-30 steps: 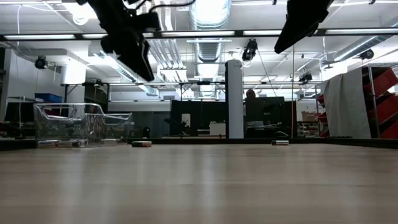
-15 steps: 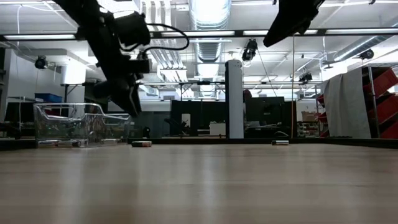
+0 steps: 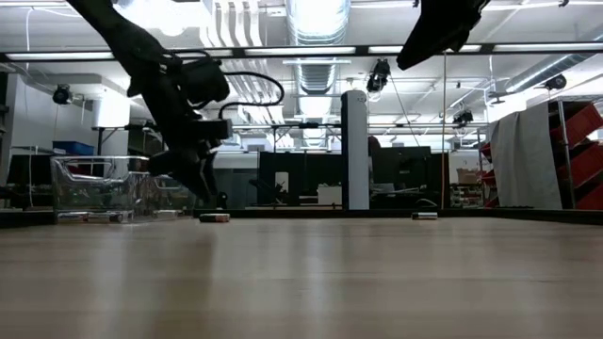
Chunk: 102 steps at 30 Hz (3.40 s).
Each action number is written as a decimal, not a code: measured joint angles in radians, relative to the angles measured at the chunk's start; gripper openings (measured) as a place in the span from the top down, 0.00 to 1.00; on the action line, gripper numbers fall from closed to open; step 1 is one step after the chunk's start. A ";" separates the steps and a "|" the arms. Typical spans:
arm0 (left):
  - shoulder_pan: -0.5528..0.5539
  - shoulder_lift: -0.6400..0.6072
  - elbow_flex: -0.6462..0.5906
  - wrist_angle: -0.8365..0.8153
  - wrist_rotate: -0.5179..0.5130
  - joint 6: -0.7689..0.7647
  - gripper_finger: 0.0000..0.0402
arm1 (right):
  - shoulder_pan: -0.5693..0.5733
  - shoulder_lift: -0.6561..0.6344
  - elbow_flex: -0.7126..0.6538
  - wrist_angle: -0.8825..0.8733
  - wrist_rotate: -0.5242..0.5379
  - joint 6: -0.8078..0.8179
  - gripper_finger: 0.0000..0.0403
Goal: Sort batteries
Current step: Put the copper and black battery into the blue bin
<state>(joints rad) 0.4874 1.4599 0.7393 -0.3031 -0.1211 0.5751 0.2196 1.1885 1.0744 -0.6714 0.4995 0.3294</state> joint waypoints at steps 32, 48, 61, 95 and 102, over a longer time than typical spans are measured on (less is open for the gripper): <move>0.042 0.128 0.036 0.021 0.029 0.026 0.60 | -0.004 0.001 -0.058 0.028 0.000 0.011 0.74; 0.091 0.180 0.049 0.068 0.030 0.071 0.60 | -0.011 0.001 -0.058 0.048 -0.001 -0.007 0.79; 0.091 0.213 0.051 0.085 -0.016 0.040 0.60 | -0.011 0.001 -0.058 0.056 -0.001 -0.017 0.73; 0.177 0.249 0.049 0.071 0.199 0.002 0.62 | -0.011 0.001 -0.061 0.056 -0.001 -0.028 0.76; 0.176 0.250 0.049 0.069 0.196 -0.004 0.67 | -0.011 0.001 -0.062 0.056 -0.001 -0.032 0.80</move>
<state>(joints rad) 0.6637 1.7100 0.7879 -0.2339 0.0751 0.5708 0.2087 1.1892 1.0126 -0.6155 0.4984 0.2970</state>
